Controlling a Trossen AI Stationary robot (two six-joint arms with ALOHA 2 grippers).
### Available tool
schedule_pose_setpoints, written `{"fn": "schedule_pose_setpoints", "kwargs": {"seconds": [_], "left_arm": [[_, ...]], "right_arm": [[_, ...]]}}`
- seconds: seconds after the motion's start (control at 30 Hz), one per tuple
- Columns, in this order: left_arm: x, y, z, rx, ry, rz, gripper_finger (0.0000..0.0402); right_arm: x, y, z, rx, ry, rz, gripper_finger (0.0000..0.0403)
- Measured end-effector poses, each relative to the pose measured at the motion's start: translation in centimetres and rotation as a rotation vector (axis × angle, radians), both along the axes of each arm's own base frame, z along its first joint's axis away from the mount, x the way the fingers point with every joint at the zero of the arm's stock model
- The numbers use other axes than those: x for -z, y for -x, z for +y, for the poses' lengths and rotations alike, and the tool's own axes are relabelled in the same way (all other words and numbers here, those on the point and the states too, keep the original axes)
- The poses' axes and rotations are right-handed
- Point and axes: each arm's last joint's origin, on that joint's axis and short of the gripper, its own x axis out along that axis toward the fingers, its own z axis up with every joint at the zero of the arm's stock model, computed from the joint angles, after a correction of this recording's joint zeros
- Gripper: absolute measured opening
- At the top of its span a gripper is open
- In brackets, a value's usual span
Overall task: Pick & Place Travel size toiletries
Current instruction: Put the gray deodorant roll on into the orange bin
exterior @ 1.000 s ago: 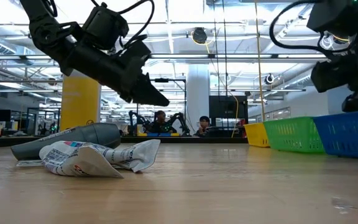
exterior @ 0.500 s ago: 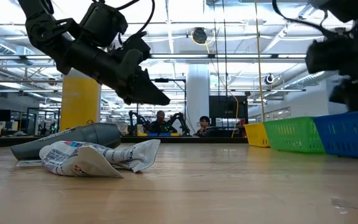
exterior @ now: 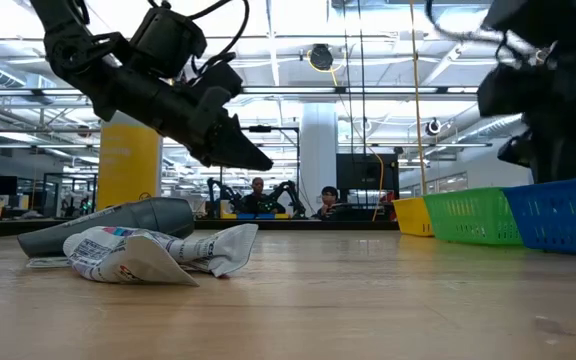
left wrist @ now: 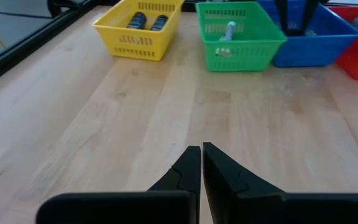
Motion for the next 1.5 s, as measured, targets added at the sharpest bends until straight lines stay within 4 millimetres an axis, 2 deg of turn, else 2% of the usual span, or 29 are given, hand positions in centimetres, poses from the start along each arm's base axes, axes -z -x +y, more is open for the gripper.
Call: {"fn": "schedule_pose_setpoints", "kwargs": {"seconds": [0.1,0.27,0.4,0.57,0.7,0.8,0.93,1.03,1.13,1.27,1.37,1.5], "left_arm": [[0.0,0.0,0.3,-0.013,0.002,0.005,0.0019],[0.1,0.1,0.4,-0.016,0.002,0.009,0.0019],[0.1,0.1,0.4,-0.016,0.002,0.01,0.0019],[0.1,0.1,0.2,-0.011,0.009,0.014,0.0019],[0.1,0.1,-0.9,0.023,0.009,0.021,0.0019],[-0.3,0.4,-2.0,0.058,0.007,0.031,0.0019],[-1.5,1.5,-3.9,0.053,-0.033,0.074,0.0019],[-2.6,2.9,-5.4,0.027,-0.075,0.117,0.0019],[-3.4,4.5,-6.7,-0.01,-0.1,0.169,0.0019],[-3.9,6.6,-8.1,-0.036,-0.112,0.237,0.0019],[-3.9,7.8,-9.0,-0.041,-0.098,0.279,0.0019],[-3.4,8.9,-10.0,-0.026,-0.085,0.342,0.0019]], "right_arm": [[0.6,-0.2,-0.9,0.008,0.034,0.046,0.0062],[1.0,-1.3,-2.1,0.006,0.141,-0.002,0.0034],[1.2,-1.4,-2.9,0.037,0.216,0.008,0.0019],[0.0,-1.6,-2.9,0.039,0.233,-0.047,0.0004],[-1.8,-2.3,-2.1,0.065,0.242,-0.134,0.0001],[-2.9,-3.2,-1.1,0.066,0.262,-0.263,0.0001],[-3.9,-4.8,0.4,0.062,0.278,-0.495,0.0001],[-4.2,-6.3,1.8,0.028,0.352,-0.651,0.0001],[-4.0,-8.1,3.0,0.011,0.429,-0.797,0.0001],[-2.9,-10.3,4.0,0.0,0.448,-0.956,0.0001],[-1.6,-11.4,4.7,-0.067,0.371,-1.022,0.0001],[0.4,-12.4,5.6,-0.244,0.225,-1.098,0.0002]]}}
